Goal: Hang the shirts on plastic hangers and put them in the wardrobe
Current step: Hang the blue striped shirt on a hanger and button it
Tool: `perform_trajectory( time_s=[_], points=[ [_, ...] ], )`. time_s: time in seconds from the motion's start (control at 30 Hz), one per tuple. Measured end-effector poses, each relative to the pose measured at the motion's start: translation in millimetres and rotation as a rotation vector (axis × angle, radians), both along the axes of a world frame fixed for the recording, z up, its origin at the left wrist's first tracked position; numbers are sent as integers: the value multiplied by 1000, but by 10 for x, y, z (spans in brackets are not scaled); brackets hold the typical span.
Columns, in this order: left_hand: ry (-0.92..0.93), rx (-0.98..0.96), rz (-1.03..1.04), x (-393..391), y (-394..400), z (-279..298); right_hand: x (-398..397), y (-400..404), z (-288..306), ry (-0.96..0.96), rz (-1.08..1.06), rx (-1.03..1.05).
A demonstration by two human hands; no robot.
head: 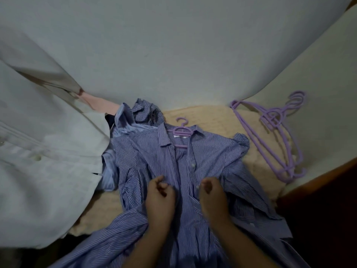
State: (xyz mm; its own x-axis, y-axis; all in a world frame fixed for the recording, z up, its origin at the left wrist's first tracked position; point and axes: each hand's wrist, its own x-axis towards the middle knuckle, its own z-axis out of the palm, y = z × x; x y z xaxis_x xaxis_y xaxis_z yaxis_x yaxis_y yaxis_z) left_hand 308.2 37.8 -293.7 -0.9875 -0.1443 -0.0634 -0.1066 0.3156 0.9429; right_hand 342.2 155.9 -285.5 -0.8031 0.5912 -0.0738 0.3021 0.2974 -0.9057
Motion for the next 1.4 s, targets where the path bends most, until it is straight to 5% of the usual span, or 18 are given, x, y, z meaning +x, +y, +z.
perform_trajectory(
  time_s=[0.2,0.33,0.57,0.67,1.17,1.4],
  points=[
    [-98,-17,-185,-189,111,-35,-350,61,141,81,-90,-197],
    [-153,-11,-120,-274,25,-104,-493,63,200,42,-27,-371],
    [-422,680,-151,-392,-137,-23,-531,29,196,22,-43,-487],
    [-431,816,-175,-398,-77,40,-514,-13,183,23,-36,-580],
    [3,462,-129,-364,152,182,-502,10,194,11,1,-656],
    [-27,473,-218,-371,160,167,-483,41,205,50,37,-568]
  ],
)
